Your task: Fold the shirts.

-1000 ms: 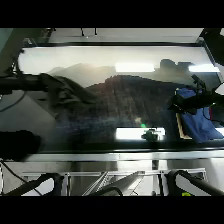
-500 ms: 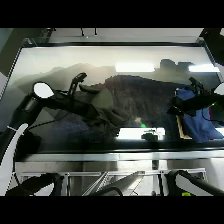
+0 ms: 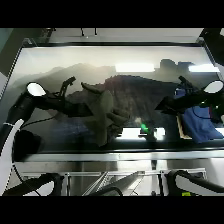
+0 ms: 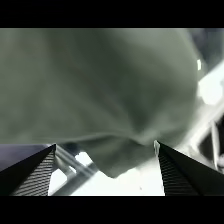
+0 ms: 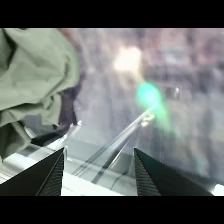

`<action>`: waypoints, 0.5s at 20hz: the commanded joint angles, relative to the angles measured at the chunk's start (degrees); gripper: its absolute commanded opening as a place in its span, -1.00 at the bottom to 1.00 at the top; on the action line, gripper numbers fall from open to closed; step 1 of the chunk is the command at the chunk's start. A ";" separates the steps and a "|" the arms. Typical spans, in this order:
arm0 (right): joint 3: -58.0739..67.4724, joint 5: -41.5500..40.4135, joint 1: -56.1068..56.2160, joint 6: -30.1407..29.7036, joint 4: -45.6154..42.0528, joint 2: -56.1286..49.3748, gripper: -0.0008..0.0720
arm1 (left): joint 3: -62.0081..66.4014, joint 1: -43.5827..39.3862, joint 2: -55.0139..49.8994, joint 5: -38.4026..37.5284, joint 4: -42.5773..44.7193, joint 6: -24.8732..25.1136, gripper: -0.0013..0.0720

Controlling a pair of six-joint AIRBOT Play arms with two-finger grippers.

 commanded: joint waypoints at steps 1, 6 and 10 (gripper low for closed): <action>-0.92 -8.76 7.39 -3.04 1.40 -4.09 0.33 | -3.96 5.86 -0.44 5.66 0.24 0.37 0.97; -0.92 -19.82 15.80 -3.26 1.62 -13.33 0.33 | -9.05 9.05 -6.01 5.62 0.20 2.86 0.96; -0.90 -22.62 16.55 -4.37 3.52 -19.32 0.33 | -9.14 6.86 -11.17 5.70 -0.24 4.37 0.97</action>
